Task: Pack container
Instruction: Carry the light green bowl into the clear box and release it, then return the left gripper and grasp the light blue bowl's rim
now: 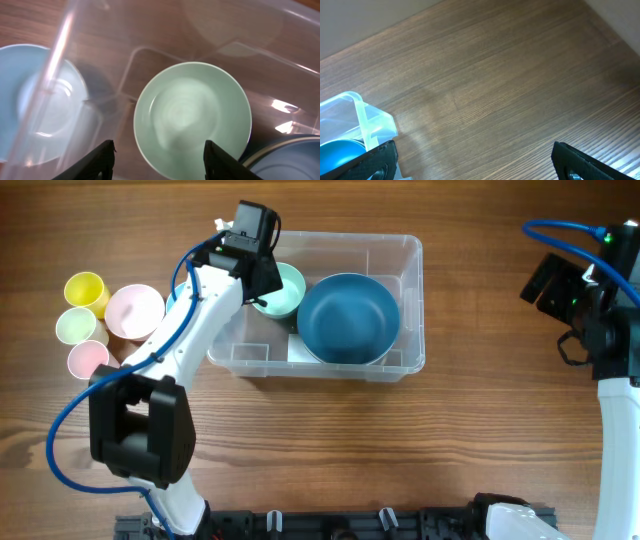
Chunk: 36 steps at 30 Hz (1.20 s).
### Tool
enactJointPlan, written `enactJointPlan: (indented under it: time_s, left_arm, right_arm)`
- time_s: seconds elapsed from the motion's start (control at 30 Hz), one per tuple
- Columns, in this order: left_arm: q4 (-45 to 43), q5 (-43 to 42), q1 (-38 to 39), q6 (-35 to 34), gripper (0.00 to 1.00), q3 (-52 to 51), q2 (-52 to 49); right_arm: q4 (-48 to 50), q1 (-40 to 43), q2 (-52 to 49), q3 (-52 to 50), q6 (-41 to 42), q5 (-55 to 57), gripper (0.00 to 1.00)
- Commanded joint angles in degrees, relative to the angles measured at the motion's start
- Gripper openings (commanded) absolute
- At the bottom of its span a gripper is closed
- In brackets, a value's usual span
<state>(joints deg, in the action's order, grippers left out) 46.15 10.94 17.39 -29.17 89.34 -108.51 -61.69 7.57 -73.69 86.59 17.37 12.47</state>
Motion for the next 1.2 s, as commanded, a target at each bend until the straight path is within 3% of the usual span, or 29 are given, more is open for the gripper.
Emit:
enactJointPlan:
  time_s: [0.0,0.27,0.43,0.57,0.87,1.17]
  left_arm:
    - [3.5,1.2,-1.9,-0.7,0.57,4.2,4.9]
    - [13.2,2.0,-8.9,-10.2,0.68,5.2,16.7]
    - [20.8,2.0,-15.0,-15.1,0.79,5.2,18.7]
    - [26.3,1.0,-19.4,-19.8,0.8,2.1,17.1]
    - [10.0,-15.5,-24.1,-19.8,0.69,-13.9,16.6]
    - [0.7,-15.4,-24.0,-28.8,0.64,-23.9,16.5]
  right_arm:
    - [0.2,0.2,0.0,0.0,0.8,-0.1,0.99]
    - [0.2,0.2,0.0,0.0,0.8,-0.1,1.0]
    - [0.2,0.2,0.0,0.0,0.8,-0.1,1.0]
    - [0.2,0.2,0.0,0.0,0.8,-0.1,1.0]
    - [0.2,0.2,0.0,0.0,0.8,-0.1,1.0]
    - [0.2,0.2,0.0,0.0,0.8,-0.1,1.0]
